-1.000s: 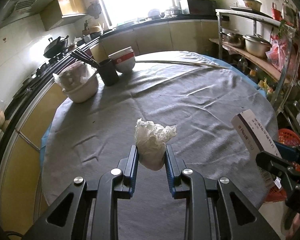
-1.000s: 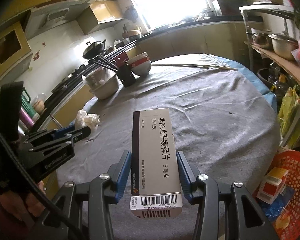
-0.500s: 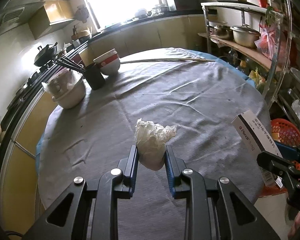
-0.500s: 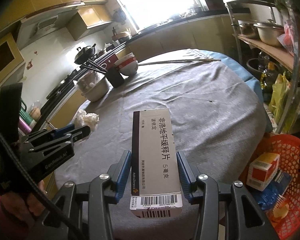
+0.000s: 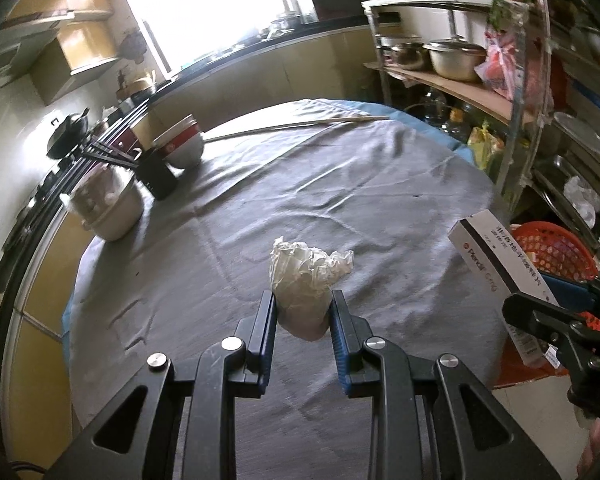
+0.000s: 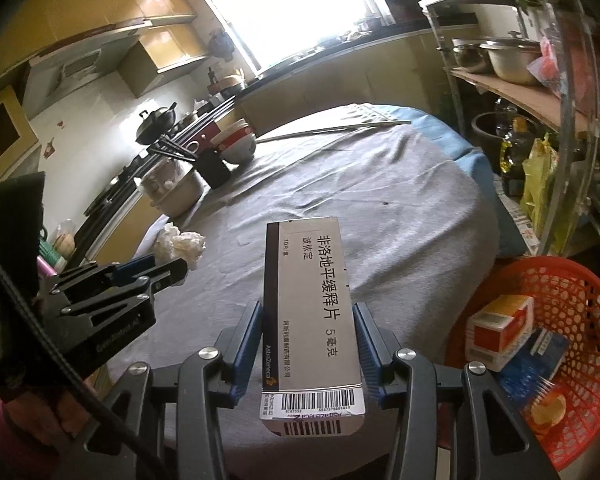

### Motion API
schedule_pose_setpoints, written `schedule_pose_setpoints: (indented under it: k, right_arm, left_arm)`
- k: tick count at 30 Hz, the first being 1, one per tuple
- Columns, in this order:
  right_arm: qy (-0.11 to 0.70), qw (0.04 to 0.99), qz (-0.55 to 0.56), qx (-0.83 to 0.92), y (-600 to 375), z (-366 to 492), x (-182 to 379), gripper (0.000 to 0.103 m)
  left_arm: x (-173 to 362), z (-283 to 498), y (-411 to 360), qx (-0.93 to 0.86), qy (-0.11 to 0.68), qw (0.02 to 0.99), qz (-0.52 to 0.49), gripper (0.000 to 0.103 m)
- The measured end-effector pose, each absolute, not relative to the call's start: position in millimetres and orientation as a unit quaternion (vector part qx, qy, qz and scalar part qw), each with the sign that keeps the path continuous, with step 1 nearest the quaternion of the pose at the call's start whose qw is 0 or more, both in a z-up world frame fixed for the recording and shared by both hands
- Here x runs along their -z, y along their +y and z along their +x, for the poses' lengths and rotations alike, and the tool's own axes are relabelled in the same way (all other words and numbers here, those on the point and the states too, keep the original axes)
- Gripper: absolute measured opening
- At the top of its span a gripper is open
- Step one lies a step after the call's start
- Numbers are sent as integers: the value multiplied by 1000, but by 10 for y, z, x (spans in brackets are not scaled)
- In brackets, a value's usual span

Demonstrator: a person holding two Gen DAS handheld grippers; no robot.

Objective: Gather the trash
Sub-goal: 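Carry the tissue and white box toward the red basket with both tools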

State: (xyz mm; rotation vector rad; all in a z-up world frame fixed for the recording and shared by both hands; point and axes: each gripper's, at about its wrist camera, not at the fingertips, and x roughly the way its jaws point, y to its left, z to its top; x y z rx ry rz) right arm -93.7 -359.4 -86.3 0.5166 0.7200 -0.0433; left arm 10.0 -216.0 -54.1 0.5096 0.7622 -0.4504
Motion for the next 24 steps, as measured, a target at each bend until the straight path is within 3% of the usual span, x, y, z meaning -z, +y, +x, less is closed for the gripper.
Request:
schedule_pose_setpoints:
  k: [24]
  right_arm:
    - [332,885,307,109,-4266,-1688,967,48]
  left_arm:
    - [546,-446,-2984,297,333,843,300,27]
